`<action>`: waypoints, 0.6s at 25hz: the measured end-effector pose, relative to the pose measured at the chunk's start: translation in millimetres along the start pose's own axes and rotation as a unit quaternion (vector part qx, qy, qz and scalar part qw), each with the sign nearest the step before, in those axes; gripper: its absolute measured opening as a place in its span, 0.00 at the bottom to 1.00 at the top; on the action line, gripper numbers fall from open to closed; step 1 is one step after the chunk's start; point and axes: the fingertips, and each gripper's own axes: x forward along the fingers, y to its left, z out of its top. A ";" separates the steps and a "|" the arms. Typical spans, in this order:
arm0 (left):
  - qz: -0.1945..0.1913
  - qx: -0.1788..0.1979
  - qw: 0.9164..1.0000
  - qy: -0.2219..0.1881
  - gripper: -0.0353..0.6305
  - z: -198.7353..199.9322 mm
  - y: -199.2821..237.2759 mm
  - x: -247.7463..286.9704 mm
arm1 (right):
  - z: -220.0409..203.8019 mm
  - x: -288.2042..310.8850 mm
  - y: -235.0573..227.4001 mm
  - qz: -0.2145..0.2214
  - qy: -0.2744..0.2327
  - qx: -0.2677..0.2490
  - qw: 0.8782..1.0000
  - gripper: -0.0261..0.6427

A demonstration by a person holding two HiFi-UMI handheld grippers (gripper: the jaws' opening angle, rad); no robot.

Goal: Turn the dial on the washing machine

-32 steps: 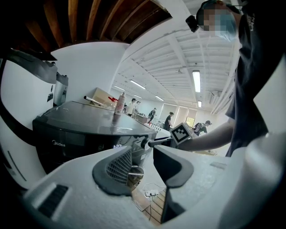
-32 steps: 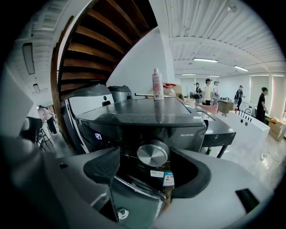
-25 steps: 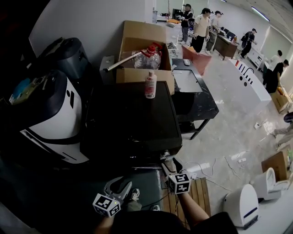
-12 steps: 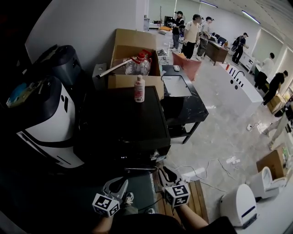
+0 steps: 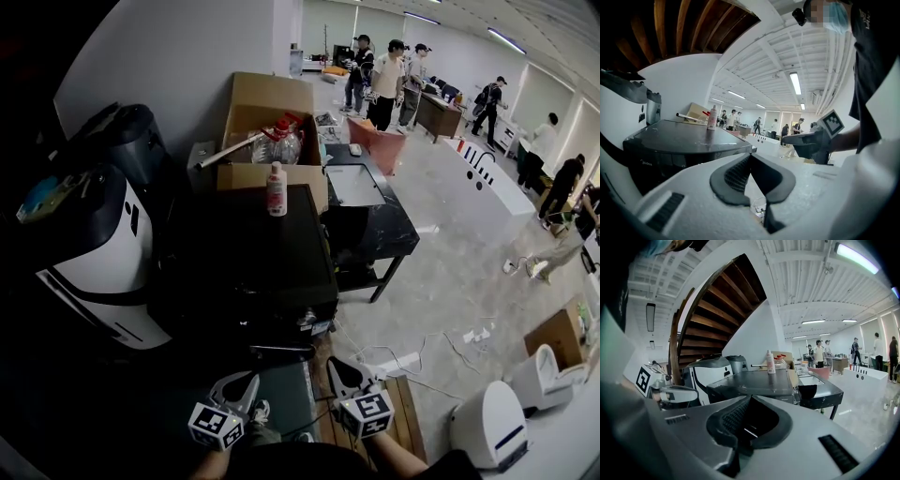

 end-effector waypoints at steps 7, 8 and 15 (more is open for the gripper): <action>-0.006 0.003 1.000 0.009 0.07 -9.1 -23.9 -1.6 | -6.5 -20.7 -2.2 0.002 -0.001 0.003 1.000 0.04; -0.006 0.004 1.000 0.010 0.07 -9.7 -26.6 -2.0 | -6.4 -22.9 -1.6 0.004 -0.002 0.003 1.000 0.04; -0.002 0.007 1.000 0.007 0.07 -13.1 -41.7 -2.4 | -9.0 -33.9 -3.6 0.006 -0.001 -0.004 1.000 0.04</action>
